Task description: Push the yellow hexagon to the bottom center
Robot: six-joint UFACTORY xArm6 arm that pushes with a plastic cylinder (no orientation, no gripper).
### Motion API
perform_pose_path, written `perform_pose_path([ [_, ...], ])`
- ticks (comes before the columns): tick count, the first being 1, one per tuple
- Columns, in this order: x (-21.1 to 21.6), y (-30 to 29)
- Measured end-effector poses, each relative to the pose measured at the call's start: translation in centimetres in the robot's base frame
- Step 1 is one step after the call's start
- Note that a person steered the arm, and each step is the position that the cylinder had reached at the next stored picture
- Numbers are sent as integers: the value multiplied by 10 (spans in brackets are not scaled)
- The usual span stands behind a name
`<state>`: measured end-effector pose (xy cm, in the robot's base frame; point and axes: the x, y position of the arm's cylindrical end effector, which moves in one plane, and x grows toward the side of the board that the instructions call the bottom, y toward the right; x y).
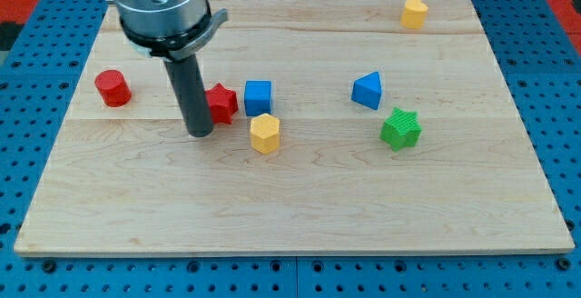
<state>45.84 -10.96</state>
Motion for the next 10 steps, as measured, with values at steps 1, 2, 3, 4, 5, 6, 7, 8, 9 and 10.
perform_pose_path([
  [1,-1,23],
  [2,2,42],
  [3,2,65],
  [4,3,90],
  [5,6,118],
  [6,10,134],
  [7,19,139],
  [8,37,147],
  [9,53,151],
  [10,74,151],
])
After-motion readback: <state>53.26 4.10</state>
